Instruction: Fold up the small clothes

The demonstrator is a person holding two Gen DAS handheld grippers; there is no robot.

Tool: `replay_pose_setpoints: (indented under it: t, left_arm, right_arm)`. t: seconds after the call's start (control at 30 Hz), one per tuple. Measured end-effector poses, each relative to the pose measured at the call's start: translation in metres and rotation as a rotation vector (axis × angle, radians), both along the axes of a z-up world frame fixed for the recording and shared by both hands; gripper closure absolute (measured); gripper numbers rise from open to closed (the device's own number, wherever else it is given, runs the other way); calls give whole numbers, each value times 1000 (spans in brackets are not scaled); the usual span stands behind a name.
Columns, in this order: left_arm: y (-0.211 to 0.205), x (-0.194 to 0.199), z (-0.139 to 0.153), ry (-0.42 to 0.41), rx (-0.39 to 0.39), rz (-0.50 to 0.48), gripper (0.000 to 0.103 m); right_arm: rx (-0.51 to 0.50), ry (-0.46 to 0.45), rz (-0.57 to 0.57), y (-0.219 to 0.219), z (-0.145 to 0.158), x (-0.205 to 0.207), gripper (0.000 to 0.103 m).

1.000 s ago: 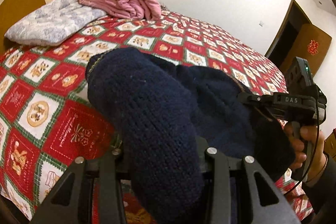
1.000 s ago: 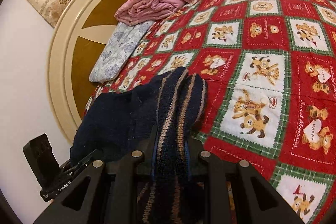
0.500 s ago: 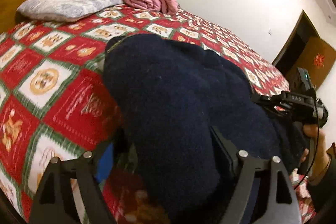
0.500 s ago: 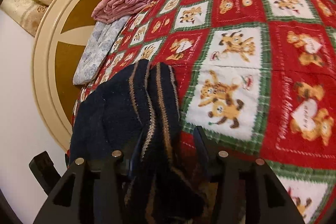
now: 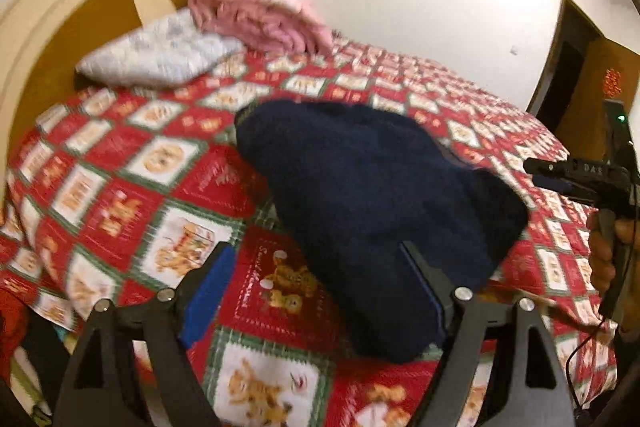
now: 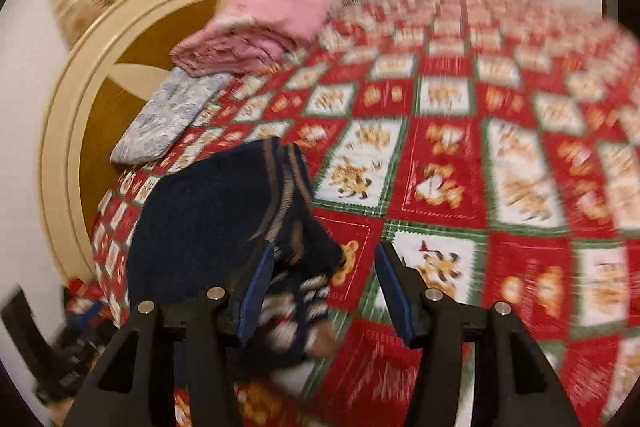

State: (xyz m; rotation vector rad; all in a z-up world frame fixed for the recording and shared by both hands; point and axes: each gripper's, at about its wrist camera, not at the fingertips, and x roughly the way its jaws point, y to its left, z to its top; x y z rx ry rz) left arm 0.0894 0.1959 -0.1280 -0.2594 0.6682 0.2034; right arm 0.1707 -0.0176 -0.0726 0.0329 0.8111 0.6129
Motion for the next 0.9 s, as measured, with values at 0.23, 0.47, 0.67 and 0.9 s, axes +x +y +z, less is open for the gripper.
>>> replay_pose_setpoints:
  t: [0.23,0.47,0.67,0.9]
  left_arm:
    - [-19,-45,61,-156,14,-16,18]
    - [-33,-70,97,-265,56,-35,10]
    - [-40,-74,99,-274,71,-41,9]
    - [-39,-73,95,-257,63,-34,9]
  right_arm:
    - [30,-197,52,-2,57,-106,39]
    - [28,-300,76,-2,85,-161,30]
    - [37,-290,89,-1,84,-168,29]
    - [49,-275,97,-1,79,-169,29]
